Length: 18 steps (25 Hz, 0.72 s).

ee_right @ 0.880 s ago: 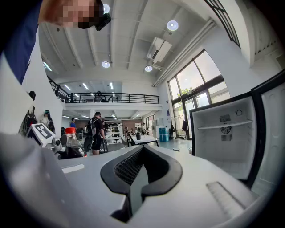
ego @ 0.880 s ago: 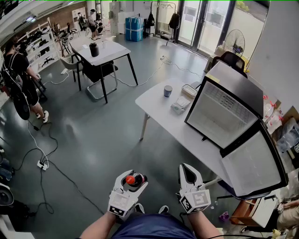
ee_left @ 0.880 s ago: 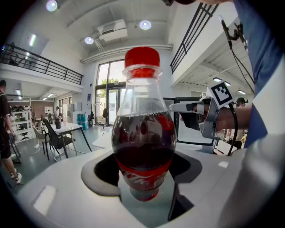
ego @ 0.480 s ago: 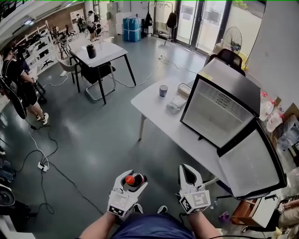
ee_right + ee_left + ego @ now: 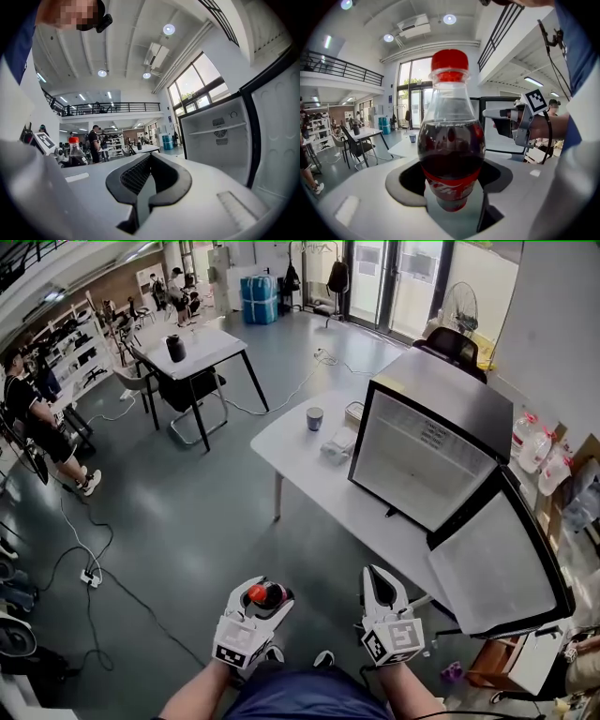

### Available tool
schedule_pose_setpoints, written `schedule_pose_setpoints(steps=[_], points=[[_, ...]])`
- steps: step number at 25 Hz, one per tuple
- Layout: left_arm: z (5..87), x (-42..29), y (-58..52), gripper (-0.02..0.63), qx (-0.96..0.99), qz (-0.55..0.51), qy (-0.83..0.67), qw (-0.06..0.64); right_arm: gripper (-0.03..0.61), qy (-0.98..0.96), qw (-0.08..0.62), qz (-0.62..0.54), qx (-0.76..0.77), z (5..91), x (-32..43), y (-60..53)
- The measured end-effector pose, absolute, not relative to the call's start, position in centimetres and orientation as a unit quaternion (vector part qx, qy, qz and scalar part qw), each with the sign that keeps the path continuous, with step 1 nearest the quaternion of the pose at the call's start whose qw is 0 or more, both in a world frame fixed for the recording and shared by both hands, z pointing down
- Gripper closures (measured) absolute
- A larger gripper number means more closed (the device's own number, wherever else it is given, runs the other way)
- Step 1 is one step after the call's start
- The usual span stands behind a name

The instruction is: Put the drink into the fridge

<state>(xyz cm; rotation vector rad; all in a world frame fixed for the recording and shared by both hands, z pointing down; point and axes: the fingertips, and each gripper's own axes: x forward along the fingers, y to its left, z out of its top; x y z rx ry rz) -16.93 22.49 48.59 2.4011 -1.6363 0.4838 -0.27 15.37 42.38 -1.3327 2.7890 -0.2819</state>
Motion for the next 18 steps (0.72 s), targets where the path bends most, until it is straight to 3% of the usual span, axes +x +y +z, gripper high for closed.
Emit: schedule_pose_setpoints(steps=[18], points=[[49.4, -10.8, 16.3, 0.301, 0.823, 0.175, -0.531, 0.102, 0.572, 0.883, 0.023, -0.104, -0.458, 43.6, 7.3, 11.5]])
